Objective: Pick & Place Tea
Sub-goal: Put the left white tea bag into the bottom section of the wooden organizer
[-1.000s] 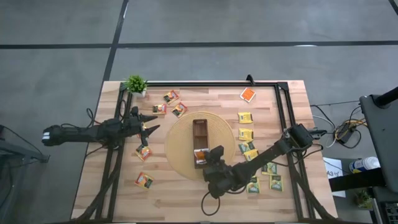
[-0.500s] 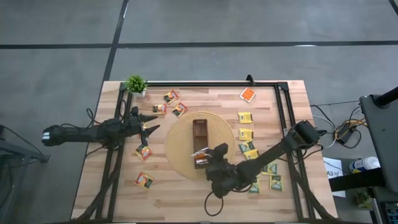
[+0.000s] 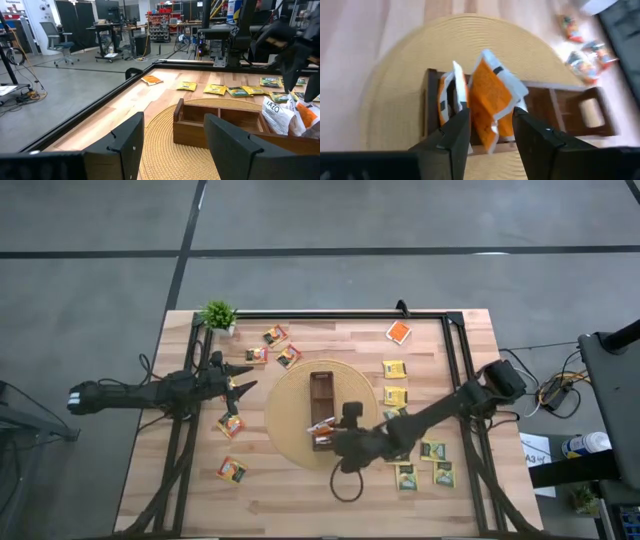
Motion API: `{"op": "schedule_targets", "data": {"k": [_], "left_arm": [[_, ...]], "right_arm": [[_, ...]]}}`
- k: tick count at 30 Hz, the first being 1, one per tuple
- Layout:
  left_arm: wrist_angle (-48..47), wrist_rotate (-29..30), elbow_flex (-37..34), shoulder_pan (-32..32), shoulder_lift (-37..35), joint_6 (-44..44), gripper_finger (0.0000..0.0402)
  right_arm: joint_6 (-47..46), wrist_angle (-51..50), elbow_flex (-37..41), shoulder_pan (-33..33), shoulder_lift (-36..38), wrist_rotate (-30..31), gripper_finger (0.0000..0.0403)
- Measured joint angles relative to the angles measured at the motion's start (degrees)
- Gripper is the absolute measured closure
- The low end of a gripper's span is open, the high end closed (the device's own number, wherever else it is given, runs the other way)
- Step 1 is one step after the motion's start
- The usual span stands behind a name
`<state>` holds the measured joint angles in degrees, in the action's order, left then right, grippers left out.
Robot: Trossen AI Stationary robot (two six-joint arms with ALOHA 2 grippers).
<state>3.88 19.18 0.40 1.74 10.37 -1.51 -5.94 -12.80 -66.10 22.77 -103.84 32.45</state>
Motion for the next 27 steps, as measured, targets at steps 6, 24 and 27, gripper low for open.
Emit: {"op": "schedule_targets", "data": {"k": [6, 24, 27], "left_arm": [[0.0, 0.0, 0.0, 0.0, 0.0, 0.0, 0.0199], [0.0, 0.0, 0.0, 0.0, 0.2, 0.0, 0.0199], [0.0, 0.0, 0.0, 0.0, 0.3, 0.0, 0.0199]], "right_arm": [[-3.0, 9.6, 9.5, -4.2, 8.0, -9.9, 0.0261], [-10.0, 31.1, 21.2, -15.0, 13.2, -30.4, 0.0271], [-9.5, 30.4, 19.8, -15.5, 12.1, -31.3, 0.0271]]}}
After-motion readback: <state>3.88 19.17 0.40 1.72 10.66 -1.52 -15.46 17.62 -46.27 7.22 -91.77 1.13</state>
